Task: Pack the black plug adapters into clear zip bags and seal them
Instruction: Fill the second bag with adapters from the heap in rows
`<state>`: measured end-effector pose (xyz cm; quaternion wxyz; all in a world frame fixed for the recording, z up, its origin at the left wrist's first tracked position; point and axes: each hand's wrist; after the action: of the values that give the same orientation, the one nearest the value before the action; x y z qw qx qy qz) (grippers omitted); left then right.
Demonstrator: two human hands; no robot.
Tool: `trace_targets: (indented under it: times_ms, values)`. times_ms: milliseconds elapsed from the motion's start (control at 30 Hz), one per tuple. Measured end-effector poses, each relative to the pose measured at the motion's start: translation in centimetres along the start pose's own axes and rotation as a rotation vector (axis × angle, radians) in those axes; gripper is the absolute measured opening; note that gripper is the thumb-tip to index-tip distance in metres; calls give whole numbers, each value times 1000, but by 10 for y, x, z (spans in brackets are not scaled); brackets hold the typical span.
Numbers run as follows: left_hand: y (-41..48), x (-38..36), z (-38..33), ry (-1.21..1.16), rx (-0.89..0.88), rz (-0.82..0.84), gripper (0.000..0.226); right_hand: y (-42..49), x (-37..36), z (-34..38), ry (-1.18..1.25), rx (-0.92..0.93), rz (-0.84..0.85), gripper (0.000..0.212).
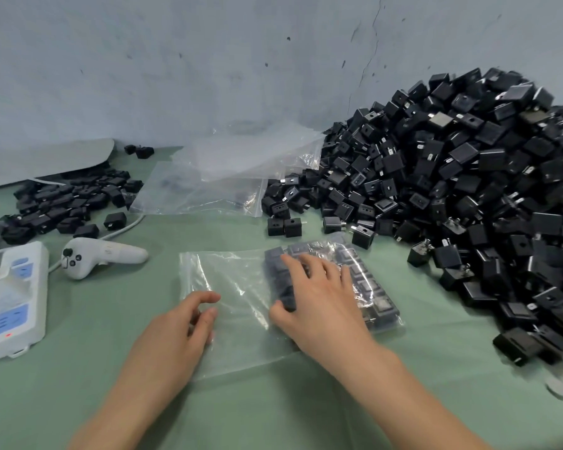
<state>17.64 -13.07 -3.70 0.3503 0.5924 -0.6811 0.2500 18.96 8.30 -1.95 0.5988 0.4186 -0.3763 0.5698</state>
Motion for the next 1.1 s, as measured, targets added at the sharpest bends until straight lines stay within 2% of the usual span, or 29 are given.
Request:
trace_targets:
  times_ms: [333,400,500,567,700,833,900,967,1100]
  values:
    - [1,0,-1,47,-3,25,17,10,-8,7,-86,64,125,70]
    - [2,1,0,55,6,17,17,9,-9,7,-99,76,92,65]
    - [3,2,3,83,16,-12,17,10,-13,7,-122,86,-46,54]
    - [5,3,4,70,23,-35,17,14,-14,9,-150,126,-93,56]
    - [8,4,7,83,43,-59,17,21,-19,1,-134,136,136,59]
    - [9,9,15,133,50,-61,15,22,-22,-1,-124,119,172,58]
    - [10,12,19,164,68,-70,14,23,-21,-1,-86,121,191,61]
    - [14,16,21,206,113,-134,15,26,-15,-4,61,125,185,59]
    - [27,23,-1,124,84,-351,19,37,10,-20,416,107,-9,42]
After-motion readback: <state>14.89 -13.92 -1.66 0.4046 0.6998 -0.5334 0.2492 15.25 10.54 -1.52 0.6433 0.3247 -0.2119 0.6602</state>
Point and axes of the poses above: each hand's wrist, its own y-axis towards the middle knuckle, its own x-axis out of the back of the hand, z = x × y, and after that the axes turned 2 degrees about z, right-handed
